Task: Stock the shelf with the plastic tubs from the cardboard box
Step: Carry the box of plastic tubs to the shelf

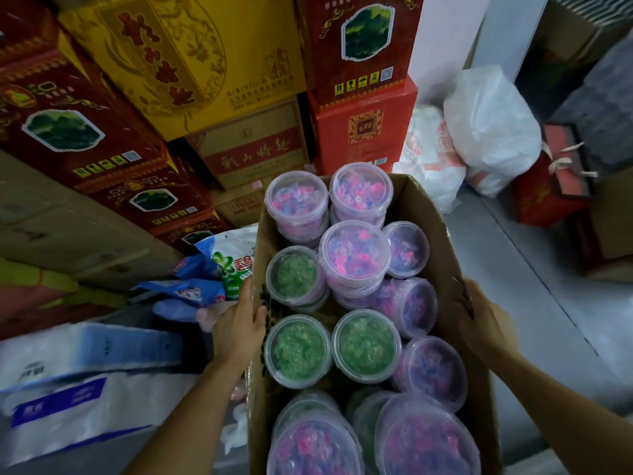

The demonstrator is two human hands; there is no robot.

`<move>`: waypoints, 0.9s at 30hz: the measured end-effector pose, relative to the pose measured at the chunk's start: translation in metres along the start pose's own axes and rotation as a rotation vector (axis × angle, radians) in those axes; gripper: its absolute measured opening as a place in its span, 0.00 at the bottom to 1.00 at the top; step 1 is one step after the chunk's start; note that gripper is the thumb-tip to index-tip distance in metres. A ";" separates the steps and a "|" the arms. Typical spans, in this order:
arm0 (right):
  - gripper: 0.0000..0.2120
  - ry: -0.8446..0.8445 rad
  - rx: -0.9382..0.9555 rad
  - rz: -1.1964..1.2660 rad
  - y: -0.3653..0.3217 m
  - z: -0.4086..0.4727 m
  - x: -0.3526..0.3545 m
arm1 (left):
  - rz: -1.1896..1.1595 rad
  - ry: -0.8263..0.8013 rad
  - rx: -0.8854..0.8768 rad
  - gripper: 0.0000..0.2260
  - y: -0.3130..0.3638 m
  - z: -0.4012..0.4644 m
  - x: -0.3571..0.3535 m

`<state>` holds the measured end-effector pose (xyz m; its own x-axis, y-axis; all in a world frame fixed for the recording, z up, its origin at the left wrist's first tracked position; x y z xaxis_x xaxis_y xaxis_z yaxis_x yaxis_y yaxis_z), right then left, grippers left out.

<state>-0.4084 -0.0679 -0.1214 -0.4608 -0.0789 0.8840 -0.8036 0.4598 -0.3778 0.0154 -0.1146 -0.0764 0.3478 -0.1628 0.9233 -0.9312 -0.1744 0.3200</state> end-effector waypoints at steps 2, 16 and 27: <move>0.24 0.006 0.017 0.032 -0.002 0.001 0.002 | -0.035 -0.020 0.008 0.28 -0.003 0.002 -0.001; 0.23 0.087 0.056 0.132 -0.008 -0.051 0.061 | -0.035 0.035 0.016 0.29 -0.004 -0.035 0.024; 0.19 0.229 -0.030 0.096 0.005 -0.147 0.116 | -0.061 0.063 -0.136 0.27 0.025 -0.097 0.065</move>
<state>-0.4108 0.0550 0.0191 -0.4344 0.1675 0.8850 -0.7472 0.4818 -0.4579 0.0037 -0.0355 0.0121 0.4004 -0.0943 0.9115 -0.9163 -0.0484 0.3975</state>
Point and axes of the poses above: each hand's wrist, its own z-axis towards the middle knuckle, its own x-axis out of the back of the hand, y = z × x, the point moved 7 cm from there along z, towards the middle knuckle, and after that the axes turned 1 degree about z, right-handed, at the moved point
